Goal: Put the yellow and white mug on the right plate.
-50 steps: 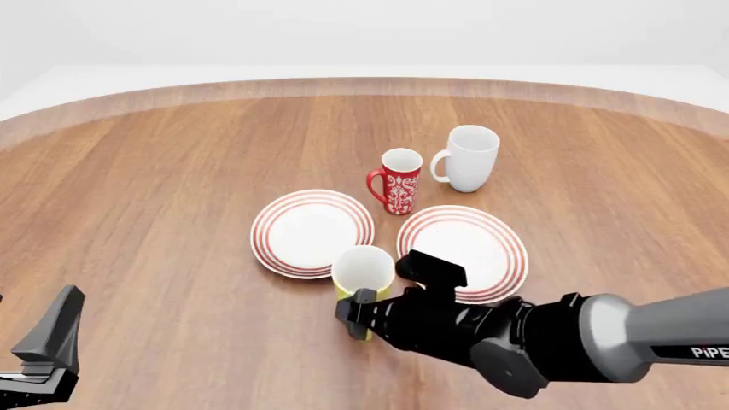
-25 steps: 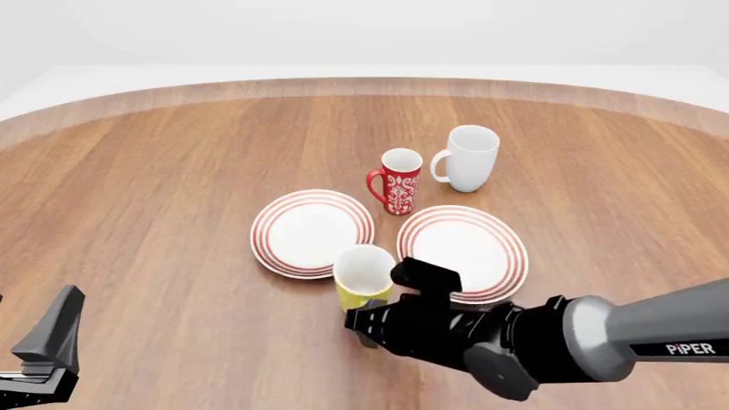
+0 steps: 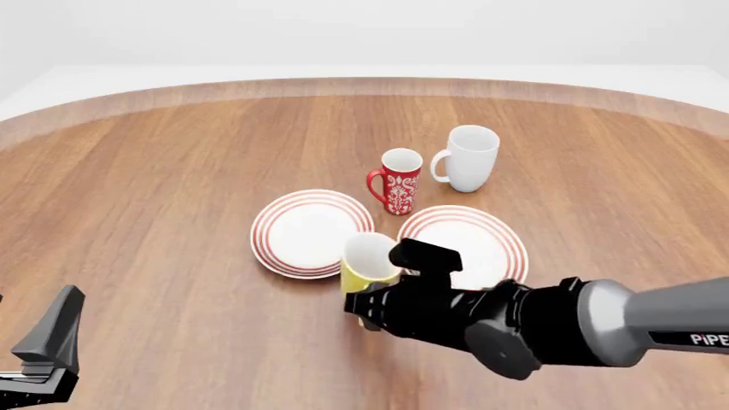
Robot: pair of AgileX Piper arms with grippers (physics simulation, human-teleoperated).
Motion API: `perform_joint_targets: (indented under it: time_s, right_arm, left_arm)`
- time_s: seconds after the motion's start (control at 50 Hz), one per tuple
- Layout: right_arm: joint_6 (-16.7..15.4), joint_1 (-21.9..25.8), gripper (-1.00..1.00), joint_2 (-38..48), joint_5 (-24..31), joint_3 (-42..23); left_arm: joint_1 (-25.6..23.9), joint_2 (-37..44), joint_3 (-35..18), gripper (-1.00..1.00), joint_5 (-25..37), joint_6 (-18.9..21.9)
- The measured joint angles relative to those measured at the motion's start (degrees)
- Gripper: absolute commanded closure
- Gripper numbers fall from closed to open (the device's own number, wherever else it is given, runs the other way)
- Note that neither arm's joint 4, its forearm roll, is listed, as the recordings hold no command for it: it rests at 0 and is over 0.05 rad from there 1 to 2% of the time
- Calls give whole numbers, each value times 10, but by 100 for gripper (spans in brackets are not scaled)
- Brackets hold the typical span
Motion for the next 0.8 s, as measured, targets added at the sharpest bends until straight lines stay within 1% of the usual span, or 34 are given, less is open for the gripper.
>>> perform_joint_targets:
  time_s: [0.52, 0.68, 0.8]
  right_arm:
    - [-96, -25, 100, -66, 152, -98]
    - [-124, -47, 100, -87, 191, -121]
    - [-138, -69, 100, -101, 205, -125]
  left_arm:
    - [0, 0, 0, -100, 0, 0]
    - [0, 0, 0, -100, 0, 0]
    - [0, 0, 0, -100, 0, 0]
